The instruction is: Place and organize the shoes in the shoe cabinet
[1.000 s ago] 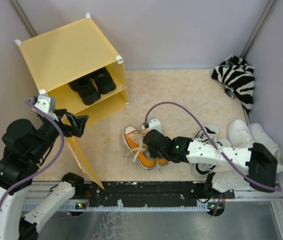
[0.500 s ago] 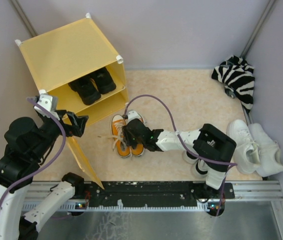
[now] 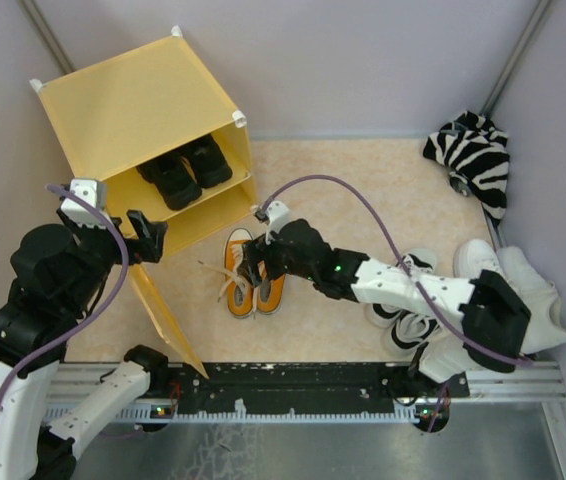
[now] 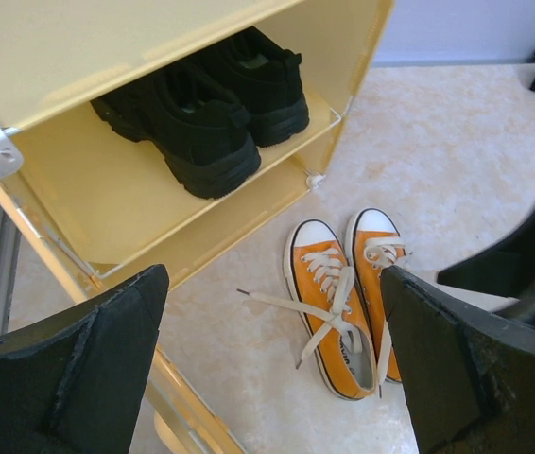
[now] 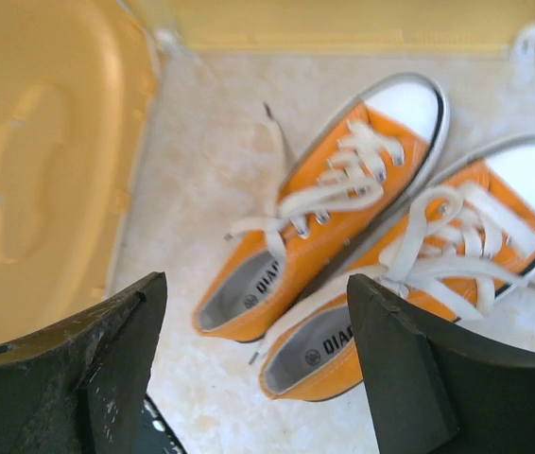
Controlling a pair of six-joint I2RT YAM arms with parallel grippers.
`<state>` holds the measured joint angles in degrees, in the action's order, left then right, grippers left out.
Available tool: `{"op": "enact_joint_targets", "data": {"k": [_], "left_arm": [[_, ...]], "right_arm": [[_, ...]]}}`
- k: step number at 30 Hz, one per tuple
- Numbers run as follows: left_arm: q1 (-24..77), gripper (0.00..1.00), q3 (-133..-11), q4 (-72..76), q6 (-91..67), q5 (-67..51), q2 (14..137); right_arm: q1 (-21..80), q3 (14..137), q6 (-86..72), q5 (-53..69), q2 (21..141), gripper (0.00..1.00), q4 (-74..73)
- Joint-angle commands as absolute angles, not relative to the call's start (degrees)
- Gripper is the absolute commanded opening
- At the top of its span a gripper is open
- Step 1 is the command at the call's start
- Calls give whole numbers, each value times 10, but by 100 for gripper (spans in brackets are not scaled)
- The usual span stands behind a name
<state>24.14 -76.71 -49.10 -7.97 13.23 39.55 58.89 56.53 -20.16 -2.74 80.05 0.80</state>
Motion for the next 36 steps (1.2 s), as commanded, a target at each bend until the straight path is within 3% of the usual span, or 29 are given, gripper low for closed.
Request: {"op": "enact_joint_targets", "data": {"k": [1,6,22,31,36], "left_arm": [[242,99,-774,-468,-112,186,414],[243,99,-758,-450,-125,188,407],[243,99,-735,-431,-63,149,374],[243,99,-735,-434,-54,145,354],[243,99,-720,-421,-48,138,345]], "right_arm": [[567,544,-167,20,761,77,18],[552,567,-180,98,824,72,21],[555,704,-224,136,1050,59,-4],[604,728,-212,-14,1028,57,-86],[622,724,-249,-84,974,64,-150]]}}
